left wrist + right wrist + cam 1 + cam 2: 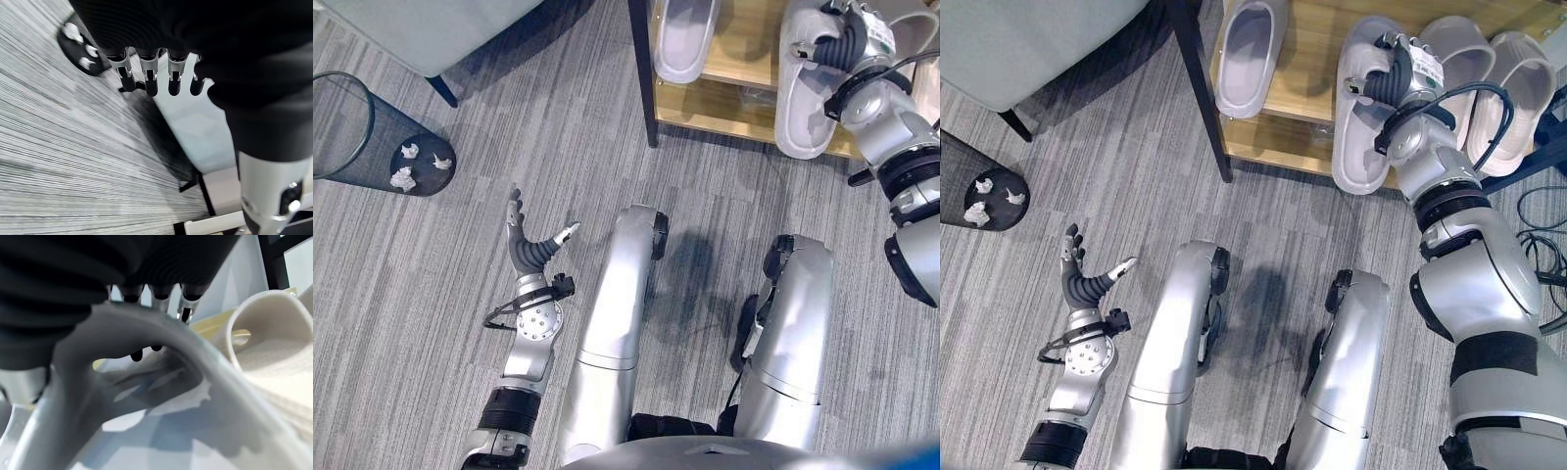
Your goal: Arrange the slippers neatly on the shoe rack.
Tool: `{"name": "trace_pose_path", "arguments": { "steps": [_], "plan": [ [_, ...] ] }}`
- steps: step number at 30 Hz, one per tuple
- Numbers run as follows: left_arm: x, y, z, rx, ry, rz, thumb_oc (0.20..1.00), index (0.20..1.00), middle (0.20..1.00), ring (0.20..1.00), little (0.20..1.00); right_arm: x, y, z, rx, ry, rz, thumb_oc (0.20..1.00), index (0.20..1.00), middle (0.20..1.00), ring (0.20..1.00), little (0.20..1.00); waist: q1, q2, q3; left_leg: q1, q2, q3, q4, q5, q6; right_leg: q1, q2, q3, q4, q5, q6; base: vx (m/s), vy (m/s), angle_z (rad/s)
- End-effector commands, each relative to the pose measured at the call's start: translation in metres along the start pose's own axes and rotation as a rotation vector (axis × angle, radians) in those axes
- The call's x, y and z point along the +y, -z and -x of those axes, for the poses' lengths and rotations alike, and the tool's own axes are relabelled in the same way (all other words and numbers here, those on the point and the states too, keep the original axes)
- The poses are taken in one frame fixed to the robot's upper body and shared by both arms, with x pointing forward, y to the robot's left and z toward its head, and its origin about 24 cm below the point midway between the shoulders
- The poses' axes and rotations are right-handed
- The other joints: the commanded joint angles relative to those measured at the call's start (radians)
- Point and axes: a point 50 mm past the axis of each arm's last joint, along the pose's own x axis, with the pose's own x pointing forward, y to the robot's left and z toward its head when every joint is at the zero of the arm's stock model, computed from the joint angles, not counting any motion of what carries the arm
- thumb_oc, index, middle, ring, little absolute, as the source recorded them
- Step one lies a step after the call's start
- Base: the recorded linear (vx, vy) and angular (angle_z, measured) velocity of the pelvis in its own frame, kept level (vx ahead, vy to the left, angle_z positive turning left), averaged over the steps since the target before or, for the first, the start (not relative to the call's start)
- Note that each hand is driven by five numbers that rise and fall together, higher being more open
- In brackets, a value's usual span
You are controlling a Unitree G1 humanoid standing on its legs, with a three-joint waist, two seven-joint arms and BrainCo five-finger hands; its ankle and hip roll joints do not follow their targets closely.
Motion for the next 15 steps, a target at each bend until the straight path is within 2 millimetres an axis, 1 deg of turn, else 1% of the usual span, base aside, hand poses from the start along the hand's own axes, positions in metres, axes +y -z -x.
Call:
{"name": "trace_pose_path", "arguments": {
  "steps": [1, 3, 4, 5, 8, 9, 11, 12, 13, 14, 15],
  "plan": [
    [-0.005, -0.02, 0.0, -0.084, 0.006, 0.076, 1.0, 1.0, 1.0, 1.0, 1.0, -0.054, -0.037, -0.019, -0.081, 0.166, -0.055, 0.2, 0.2, 0.2, 0.2, 0.2, 0.022, 0.021, -0.036, -0.02, 0.027, -0.044, 0.128, -0.094, 0.099, 0.001, -0.014, 0.174, -0.09, 0.303, 0.001, 0.03, 0.085, 0.09],
    [-0.002, -0.019, 0.004, -0.066, 0.023, 0.062, 1.0, 1.0, 1.0, 1.0, 1.0, -0.057, -0.031, -0.022, -0.031, 0.154, -0.03, 0.2, 0.2, 0.2, 0.2, 0.2, 0.031, 0.025, -0.036, -0.02, 0.034, -0.027, 0.121, -0.094, 0.112, -0.005, -0.034, 0.178, -0.097, 0.305, -0.003, 0.05, 0.091, 0.1],
    [-0.001, -0.019, 0.008, -0.071, 0.039, 0.049, 1.0, 1.0, 1.0, 1.0, 1.0, -0.063, -0.029, -0.023, -0.005, 0.175, -0.023, 0.2, 0.2, 0.2, 0.2, 0.2, 0.04, 0.03, -0.036, -0.02, 0.033, -0.021, 0.112, -0.094, 0.118, -0.009, -0.042, 0.179, -0.104, 0.306, -0.001, 0.04, 0.091, 0.1],
    [0.003, -0.017, 0.013, -0.069, 0.051, 0.025, 1.0, 1.0, 1.0, 1.0, 1.0, -0.069, -0.03, -0.025, 0.004, 0.193, -0.03, 0.2, 0.2, 0.2, 0.2, 0.2, 0.046, 0.035, -0.036, -0.02, 0.033, -0.017, 0.102, -0.094, 0.125, -0.012, -0.047, 0.177, -0.111, 0.312, 0.001, 0.04, 0.099, 0.06],
    [0.012, -0.017, 0.013, -0.085, 0.043, 0.004, 1.0, 1.0, 1.0, 1.0, 1.0, -0.084, -0.032, -0.027, 0.009, 0.24, -0.015, 0.2, 0.2, 0.2, 0.2, 0.2, 0.053, 0.039, -0.036, -0.02, 0.039, -0.001, 0.087, -0.094, 0.137, -0.016, -0.052, 0.181, -0.116, 0.317, 0.004, 0.02, 0.073, -0.01],
    [0.016, -0.017, 0.012, -0.084, 0.035, -0.002, 1.0, 1.0, 1.0, 1.0, 1.0, -0.093, -0.031, -0.028, 0.036, 0.267, 0.018, 0.2, 0.2, 0.2, 0.2, 0.2, 0.053, 0.043, -0.036, -0.02, 0.045, 0.015, 0.06, -0.094, 0.145, -0.01, -0.056, 0.187, -0.132, 0.338, 0.013, 0.01, 0.097, 0.04],
    [0.024, -0.013, 0.019, -0.071, 0.029, -0.026, 1.0, 1.0, 1.0, 1.0, 1.0, -0.101, -0.032, -0.029, 0.059, 0.298, 0.007, 0.2, 0.2, 0.2, 0.2, 0.2, 0.054, 0.045, -0.036, -0.02, 0.048, 0.027, 0.053, -0.094, 0.153, -0.015, -0.078, 0.191, -0.142, 0.339, 0.01, 0.01, 0.098, 0.06],
    [0.034, -0.006, 0.025, -0.046, 0.025, -0.049, 1.0, 1.0, 1.0, 1.0, 1.0, -0.104, -0.029, -0.029, 0.089, 0.313, -0.056, 0.2, 0.2, 0.2, 0.2, 0.2, 0.077, 0.059, -0.036, -0.02, 0.049, 0.025, 0.045, -0.094, 0.157, -0.02, -0.107, 0.185, -0.161, 0.35, 0.014, 0.02, 0.059, 0.05],
    [0.035, -0.004, 0.026, -0.04, 0.029, -0.049, 1.0, 1.0, 1.0, 1.0, 1.0, -0.103, -0.027, -0.028, 0.089, 0.31, -0.037, 0.2, 0.2, 0.2, 0.2, 0.2, 0.081, 0.061, -0.036, -0.02, 0.053, 0.023, 0.045, -0.094, 0.157, -0.021, -0.11, 0.186, -0.163, 0.354, 0.013, 0.02, 0.08, 0.02],
    [0.037, -0.002, 0.03, -0.048, 0.048, -0.082, 1.0, 1.0, 1.0, 1.0, 1.0, -0.101, -0.024, -0.028, 0.117, 0.301, -0.021, 0.404, 0.404, 0.404, 0.404, 0.404, 0.082, 0.064, -0.036, -0.02, 0.057, 0.024, 0.044, -0.094, 0.16, -0.021, -0.114, 0.189, -0.164, 0.354, 0.013, 0.02, 0.07, -0.01],
    [0.036, -0.004, 0.03, -0.063, 0.059, -0.084, 1.0, 1.0, 1.0, 1.0, 1.0, -0.102, -0.02, -0.027, 0.14, 0.309, -0.029, 1.0, 1.0, 1.0, 1.0, 1.0, 0.081, 0.067, -0.036, -0.02, 0.06, 0.027, 0.047, -0.094, 0.159, -0.022, -0.115, 0.191, -0.161, 0.352, 0.01, 0.02, 0.073, -0.01]
  ]
}}
